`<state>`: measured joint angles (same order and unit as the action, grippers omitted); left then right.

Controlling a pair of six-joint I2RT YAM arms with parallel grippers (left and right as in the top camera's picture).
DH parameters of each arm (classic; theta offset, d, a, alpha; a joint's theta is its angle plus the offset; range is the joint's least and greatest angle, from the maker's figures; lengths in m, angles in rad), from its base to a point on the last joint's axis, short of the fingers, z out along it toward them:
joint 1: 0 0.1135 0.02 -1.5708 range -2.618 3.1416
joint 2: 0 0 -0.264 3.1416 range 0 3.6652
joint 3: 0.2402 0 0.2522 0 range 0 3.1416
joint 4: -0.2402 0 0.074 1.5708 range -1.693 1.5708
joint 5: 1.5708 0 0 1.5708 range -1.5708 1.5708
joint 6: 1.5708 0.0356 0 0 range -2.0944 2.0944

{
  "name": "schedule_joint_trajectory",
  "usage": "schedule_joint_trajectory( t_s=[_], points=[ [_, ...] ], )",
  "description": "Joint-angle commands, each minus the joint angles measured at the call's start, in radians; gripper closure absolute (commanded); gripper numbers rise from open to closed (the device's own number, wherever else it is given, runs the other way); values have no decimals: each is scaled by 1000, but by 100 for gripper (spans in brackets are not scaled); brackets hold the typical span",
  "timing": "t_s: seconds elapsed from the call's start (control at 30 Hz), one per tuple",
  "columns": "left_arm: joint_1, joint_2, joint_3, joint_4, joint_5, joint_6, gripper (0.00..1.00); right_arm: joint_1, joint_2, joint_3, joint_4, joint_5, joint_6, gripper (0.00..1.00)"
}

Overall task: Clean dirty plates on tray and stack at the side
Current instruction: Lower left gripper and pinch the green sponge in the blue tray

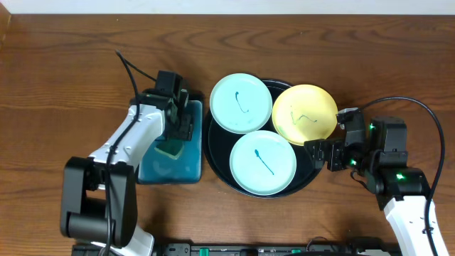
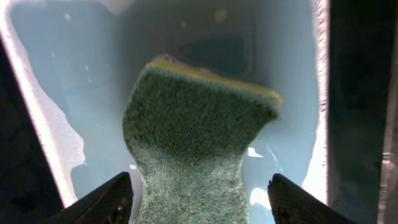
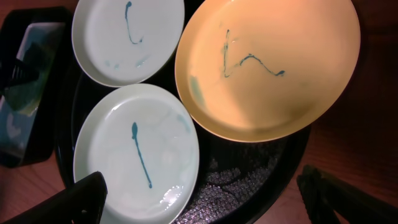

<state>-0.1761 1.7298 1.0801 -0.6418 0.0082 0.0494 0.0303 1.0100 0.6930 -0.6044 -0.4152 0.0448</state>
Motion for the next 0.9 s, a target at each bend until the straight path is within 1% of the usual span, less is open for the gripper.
schedule_joint_trajectory(
  t_s=[0.0,0.23,0.3,0.47,0.57,0.7,0.77,0.87],
  points=[
    [1,18,-19,1,-29,-1,30,13,0,24,2,-11,10,3],
    [1,32,-19,4,-28,-2,35,13,0,24,1,-11,10,4],
    [1,42,-20,4,-28,-6,39,13,0,24,1,-11,10,4],
    [0,68,-22,4,-28,-10,44,13,0,24,1,-11,10,5],
    [0,68,-26,4,-28,-10,53,13,0,24,2,-11,10,5],
    [0,68,-26,4,-28,-10,59,13,0,24,1,-11,10,6],
    [0,68,-26,3,-27,-24,64,13,0,24,0,-11,10,6],
    [0,68,-29,3,-27,-48,69,13,0,24,-3,-11,10,7]
  ],
)
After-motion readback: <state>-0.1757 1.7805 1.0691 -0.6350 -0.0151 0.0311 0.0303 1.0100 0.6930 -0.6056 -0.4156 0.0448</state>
